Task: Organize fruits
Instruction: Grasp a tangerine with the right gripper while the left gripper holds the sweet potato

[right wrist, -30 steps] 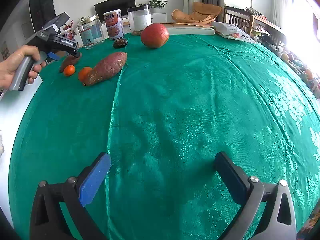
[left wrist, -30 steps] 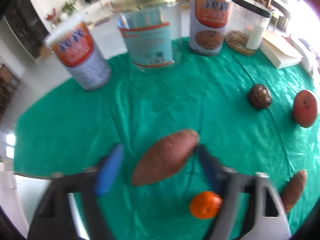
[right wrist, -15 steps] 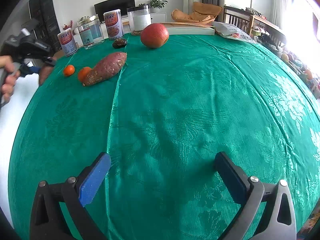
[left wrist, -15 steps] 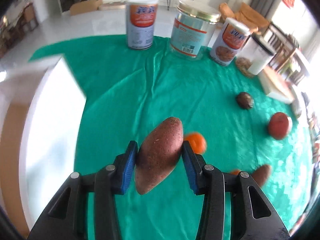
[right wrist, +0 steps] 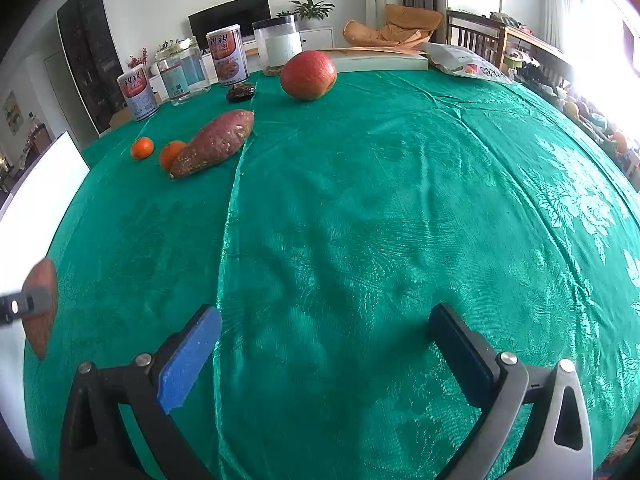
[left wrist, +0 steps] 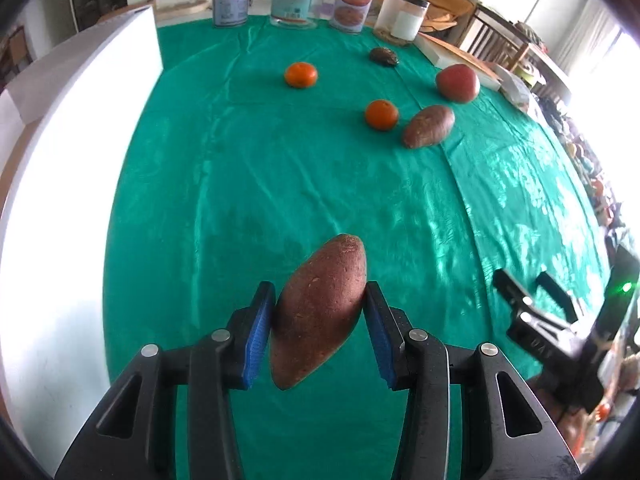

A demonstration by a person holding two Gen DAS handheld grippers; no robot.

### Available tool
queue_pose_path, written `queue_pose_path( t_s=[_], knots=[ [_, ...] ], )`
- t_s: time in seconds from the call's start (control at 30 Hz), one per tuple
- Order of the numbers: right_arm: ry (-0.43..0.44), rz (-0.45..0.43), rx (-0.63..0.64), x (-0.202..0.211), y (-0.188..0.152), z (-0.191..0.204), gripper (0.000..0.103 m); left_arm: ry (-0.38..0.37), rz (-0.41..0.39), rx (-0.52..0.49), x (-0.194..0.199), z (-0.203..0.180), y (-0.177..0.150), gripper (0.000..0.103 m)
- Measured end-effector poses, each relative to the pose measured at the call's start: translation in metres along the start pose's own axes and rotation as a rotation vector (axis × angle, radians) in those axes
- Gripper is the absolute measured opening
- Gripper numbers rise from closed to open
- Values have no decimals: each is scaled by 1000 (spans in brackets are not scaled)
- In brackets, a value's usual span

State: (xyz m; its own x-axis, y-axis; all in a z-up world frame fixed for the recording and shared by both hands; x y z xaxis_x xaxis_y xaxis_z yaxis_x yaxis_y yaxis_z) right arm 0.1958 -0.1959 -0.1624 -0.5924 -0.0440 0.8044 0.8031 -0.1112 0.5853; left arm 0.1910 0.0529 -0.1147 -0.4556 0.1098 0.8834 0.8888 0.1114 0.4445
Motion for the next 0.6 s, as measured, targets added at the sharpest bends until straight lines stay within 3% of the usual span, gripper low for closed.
queue_pose_path(
  t_s=[0.13,0.23,0.37,0.43,0.6],
  knots=[
    [-5,2,4,-1,0,1,103,62,-63,-48,-14,-4,-9,51],
    [1,0,-1,0,0,0,103,93,-110,-83,-18,-3,-11,83],
    [0,0,0,0,0,0,103,188,-156,-144,-30,3,-15,88],
    [0,-1,-1,0,-1,0,103,177,-192,-126,-31,9,-16,92],
    [-2,0,2,-1,-1,0,103,141,-193,-86,-34,17,-14,95]
  ],
)
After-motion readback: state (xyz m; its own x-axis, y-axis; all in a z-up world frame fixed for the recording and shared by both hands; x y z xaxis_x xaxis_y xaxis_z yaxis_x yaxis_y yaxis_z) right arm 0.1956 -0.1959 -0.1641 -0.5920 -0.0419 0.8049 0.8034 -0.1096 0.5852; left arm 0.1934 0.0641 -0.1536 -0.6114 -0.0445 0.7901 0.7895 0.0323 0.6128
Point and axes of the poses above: each gripper's, at about its wrist camera, not at the fingertips, and x roughly against the way its jaws point, z to its left, y to its top, the point moved 2 cm from there along -x, roughly the way its jaws point
